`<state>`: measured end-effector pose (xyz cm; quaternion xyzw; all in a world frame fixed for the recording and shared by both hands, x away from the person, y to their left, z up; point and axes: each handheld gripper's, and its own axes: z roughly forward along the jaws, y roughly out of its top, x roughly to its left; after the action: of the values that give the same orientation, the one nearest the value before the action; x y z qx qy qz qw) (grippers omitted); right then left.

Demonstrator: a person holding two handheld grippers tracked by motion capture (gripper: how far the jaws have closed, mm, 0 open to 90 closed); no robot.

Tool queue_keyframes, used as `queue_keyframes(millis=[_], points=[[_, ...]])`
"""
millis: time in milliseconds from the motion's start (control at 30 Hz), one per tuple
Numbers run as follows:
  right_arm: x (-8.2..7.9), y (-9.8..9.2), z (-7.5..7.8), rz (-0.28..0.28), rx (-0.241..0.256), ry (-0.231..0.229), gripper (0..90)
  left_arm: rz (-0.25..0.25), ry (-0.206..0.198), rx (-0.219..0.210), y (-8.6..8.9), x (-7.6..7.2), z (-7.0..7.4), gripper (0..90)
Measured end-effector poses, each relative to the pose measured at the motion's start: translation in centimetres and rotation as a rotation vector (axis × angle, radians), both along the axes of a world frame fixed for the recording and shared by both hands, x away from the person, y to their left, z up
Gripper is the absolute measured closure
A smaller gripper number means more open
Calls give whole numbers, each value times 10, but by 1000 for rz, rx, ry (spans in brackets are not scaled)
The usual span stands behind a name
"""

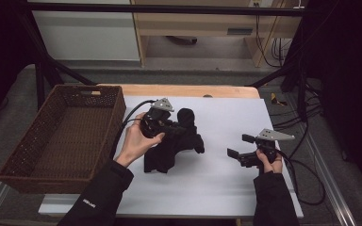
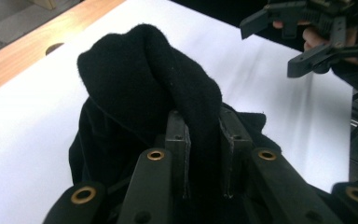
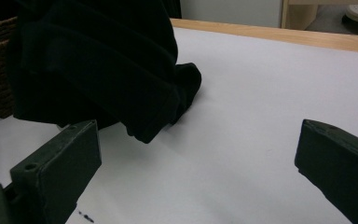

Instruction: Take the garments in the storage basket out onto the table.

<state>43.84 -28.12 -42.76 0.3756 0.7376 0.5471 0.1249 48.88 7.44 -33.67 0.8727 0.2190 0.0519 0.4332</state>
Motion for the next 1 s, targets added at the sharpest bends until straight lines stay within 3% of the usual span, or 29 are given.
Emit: queue_keyframes(millis=[267,467,567,600,633,700,800,1000], points=[[0,0,0,-1,0,0,7,8,14,3,0,0,-17,712],[0,0,0,-1,-2,0,7,27,30,3,3,2,-28,629],[0,0,0,0,-3,0,7,49,26,4,4,2,-31,512],[0,0,0,-1,-1,0,8,56,20,7,5,2,-31,407],[0,0,0,-1,-1,0,8,64,20,7,5,2,-30,407],[0,0,0,0,-2,0,8,71,21,-1,7,3,-30,325],[0,0,0,-1,0,0,7,95,13,21,9,3,-28,187],[0,0,0,1,-2,0,7,145,2,14,18,1,-22,85]])
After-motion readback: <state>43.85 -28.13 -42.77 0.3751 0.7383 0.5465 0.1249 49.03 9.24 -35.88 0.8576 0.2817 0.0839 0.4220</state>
